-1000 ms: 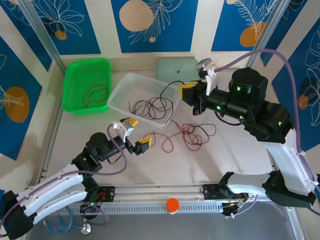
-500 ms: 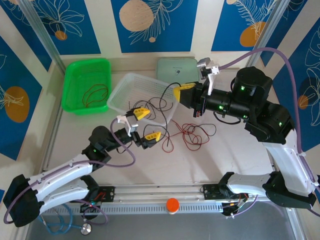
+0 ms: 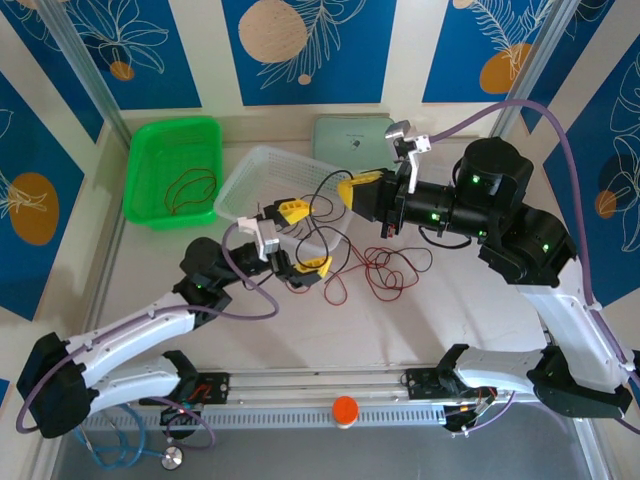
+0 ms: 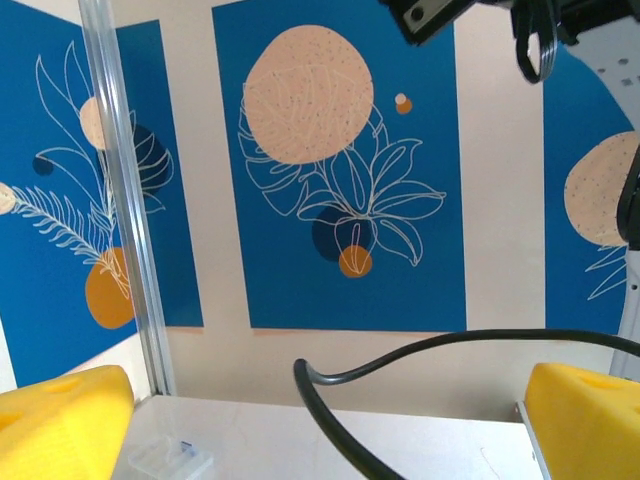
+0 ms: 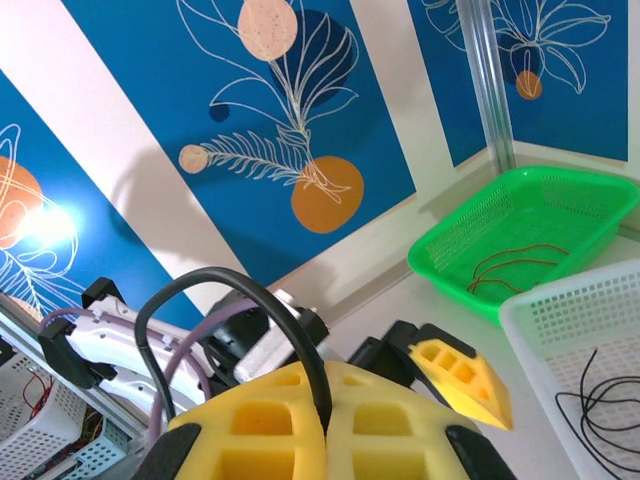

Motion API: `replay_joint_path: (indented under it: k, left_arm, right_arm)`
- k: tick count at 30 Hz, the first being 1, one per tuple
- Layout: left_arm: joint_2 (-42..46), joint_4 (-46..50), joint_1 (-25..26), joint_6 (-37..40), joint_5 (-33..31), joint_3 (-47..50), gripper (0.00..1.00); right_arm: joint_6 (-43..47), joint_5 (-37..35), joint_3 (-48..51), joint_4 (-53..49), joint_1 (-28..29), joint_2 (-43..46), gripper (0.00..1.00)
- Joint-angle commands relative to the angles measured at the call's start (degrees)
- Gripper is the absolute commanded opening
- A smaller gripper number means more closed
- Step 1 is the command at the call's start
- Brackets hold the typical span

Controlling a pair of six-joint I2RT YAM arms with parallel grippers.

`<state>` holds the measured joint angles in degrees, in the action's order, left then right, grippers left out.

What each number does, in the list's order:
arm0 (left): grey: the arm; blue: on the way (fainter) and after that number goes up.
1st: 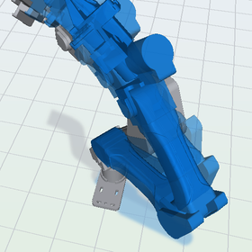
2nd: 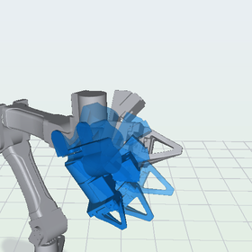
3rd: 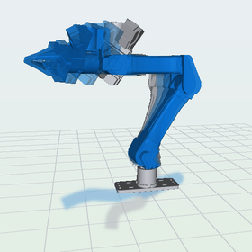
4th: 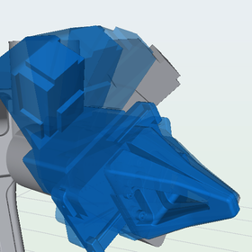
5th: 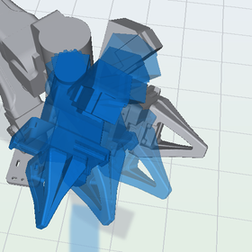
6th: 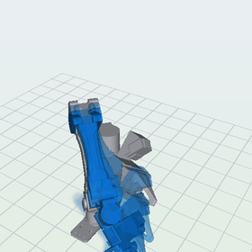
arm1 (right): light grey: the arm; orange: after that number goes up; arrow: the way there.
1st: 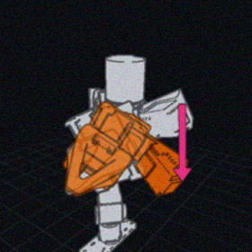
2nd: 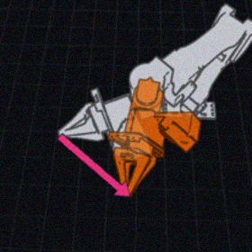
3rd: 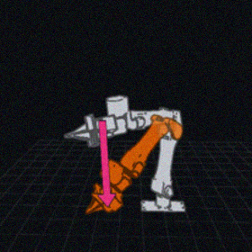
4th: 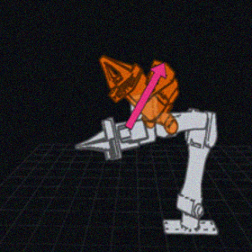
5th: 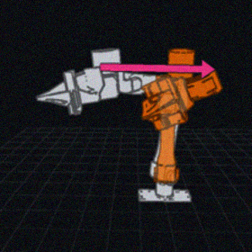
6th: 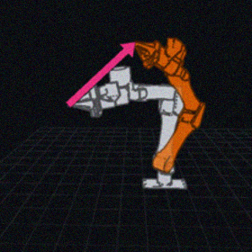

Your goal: Untangle the cables

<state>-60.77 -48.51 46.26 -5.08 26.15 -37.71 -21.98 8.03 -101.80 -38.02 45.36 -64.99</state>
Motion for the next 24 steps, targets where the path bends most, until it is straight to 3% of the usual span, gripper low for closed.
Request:
replay_joint_path:
  k: [1,10,16,17,19,20,22,24]
  left_arm:
    - [-1.54,-3.88,-0.49,-0.85,1.01,-2.22,0.97]
    - [-5.93,-13.09,-0.65,-5.35,1.66,-3.16,0.91]
    - [-5.85,-13.38,-0.65,-6.43,1.92,-3.33,0.8]
    - [-5.89,-13.14,-0.65,-6.5,2.12,-3.44,0.75]
    - [-6.11,-12.77,-0.65,-6.8,1.71,-3.36,0.36]
    - [-6.11,-12.84,-0.68,-6.9,1.11,-3.12,0.24]
    - [-5.87,-12.55,-0.73,-6.78,0.43,-2.65,0.06]
    - [-5.18,-11.7,-0.75,-6.54,-1.08,-1.89,0.0]
  right_arm:
    - [-1.6,1.7,0.8,2.14,-0.28,1.85,0.0]
    - [-3.59,2.69,3.18,4.11,-0.36,3.81,0.0]
    - [-4.91,2.88,5.36,6.34,-0.35,5.48,0.0]
    - [-5.05,2.87,5.6,6.63,-0.44,5.7,0.0]
    - [-5.25,2.95,5.68,7.05,-0.45,6.0,0.0]
    - [-5.35,2.95,5.77,7.32,-0.45,6.15,0.0]
    - [-5.44,2.96,5.95,7.67,-0.45,6.57,0.0]
    - [-5.28,2.41,6.05,7.86,-0.45,7.13,0.0]
